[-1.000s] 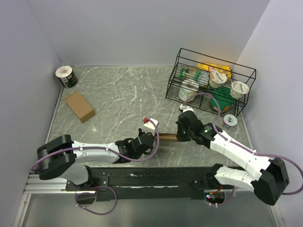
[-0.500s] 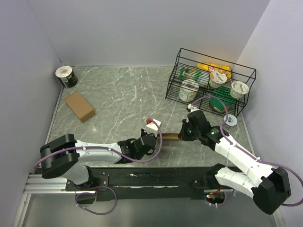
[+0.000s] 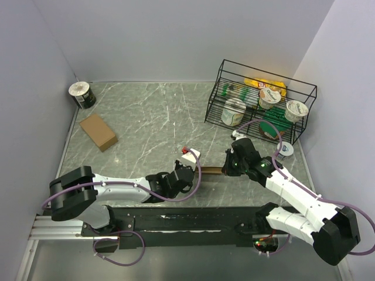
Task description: Fold the paper box
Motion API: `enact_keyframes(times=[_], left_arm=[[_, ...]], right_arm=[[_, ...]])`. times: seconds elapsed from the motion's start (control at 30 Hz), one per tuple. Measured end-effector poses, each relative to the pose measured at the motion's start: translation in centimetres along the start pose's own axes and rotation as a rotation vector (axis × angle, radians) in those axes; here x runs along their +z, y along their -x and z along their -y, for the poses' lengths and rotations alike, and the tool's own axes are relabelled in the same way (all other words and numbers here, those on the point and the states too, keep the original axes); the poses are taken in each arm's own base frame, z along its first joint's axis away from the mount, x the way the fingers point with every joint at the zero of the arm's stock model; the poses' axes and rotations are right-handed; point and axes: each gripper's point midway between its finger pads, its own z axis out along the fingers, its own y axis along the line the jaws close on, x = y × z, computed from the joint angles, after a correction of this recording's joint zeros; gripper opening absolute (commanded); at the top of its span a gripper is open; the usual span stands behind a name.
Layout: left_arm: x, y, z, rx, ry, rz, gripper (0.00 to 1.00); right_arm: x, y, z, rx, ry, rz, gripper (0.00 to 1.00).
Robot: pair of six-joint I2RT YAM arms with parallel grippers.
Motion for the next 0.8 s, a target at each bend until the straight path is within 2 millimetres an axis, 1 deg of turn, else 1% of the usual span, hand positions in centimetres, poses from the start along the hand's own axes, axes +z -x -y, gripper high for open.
enact_keyframes(times=[0.17,0.47,0.8], left_arm=[[-0.08,-0.06,0.11,0.001,-0.008,-0.005,0.01],[-0.09,-0.08,0.26,-0.001,-0.020,-0.010,0.01],[0.32,0.18,0.05,-0.002,-0.044,-0.026,0.01]], right_arm=[[0.13,0.02,0.12,-0.006,-0.005,0.002,0.00],[0.96,-0.06,0.57,-0.006,-0.033,-0.006,0.00],[0.59,0.23,0.93,-0.045,-0.068,-0.025,0.00]])
